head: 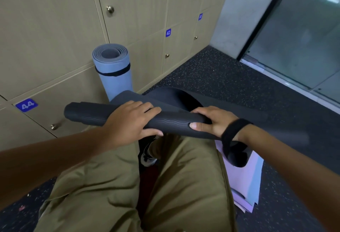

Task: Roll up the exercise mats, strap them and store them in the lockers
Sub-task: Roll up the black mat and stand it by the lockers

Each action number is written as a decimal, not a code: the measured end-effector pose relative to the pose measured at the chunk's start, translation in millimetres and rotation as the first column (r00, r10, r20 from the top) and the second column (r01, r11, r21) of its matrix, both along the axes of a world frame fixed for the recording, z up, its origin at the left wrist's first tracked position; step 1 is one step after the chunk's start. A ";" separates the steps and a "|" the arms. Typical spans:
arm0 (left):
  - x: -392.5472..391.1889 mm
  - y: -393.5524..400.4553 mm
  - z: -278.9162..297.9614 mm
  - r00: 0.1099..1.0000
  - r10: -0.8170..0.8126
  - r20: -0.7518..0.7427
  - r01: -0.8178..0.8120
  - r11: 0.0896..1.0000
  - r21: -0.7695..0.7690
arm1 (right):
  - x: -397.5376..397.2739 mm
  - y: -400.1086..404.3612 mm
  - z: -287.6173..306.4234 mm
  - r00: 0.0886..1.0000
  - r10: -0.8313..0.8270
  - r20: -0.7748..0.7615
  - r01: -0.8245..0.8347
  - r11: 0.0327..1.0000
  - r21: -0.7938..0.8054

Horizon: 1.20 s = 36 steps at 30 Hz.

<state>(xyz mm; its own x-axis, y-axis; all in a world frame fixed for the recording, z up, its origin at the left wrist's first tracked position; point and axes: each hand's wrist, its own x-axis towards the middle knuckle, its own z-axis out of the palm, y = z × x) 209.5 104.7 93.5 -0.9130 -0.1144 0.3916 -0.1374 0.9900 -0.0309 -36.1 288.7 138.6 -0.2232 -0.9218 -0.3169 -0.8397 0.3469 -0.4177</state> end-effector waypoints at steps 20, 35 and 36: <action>-30.1 -32.3 17.6 0.989 0.080 0.123 -0.095 0.987 0.129 | -0.2 -6.3 -29.7 0.904 -0.070 -0.422 -0.028 0.975 -0.222; -59.6 -55.9 18.1 0.941 0.199 0.273 -0.171 0.977 -0.125 | -38.0 -37.1 -31.6 0.951 -0.067 -0.301 -0.007 0.971 -0.238; -61.5 -60.0 20.8 0.922 0.225 0.315 -0.200 0.974 -0.110 | -40.4 -35.1 -34.6 0.921 -0.062 -0.385 -0.036 0.969 -0.243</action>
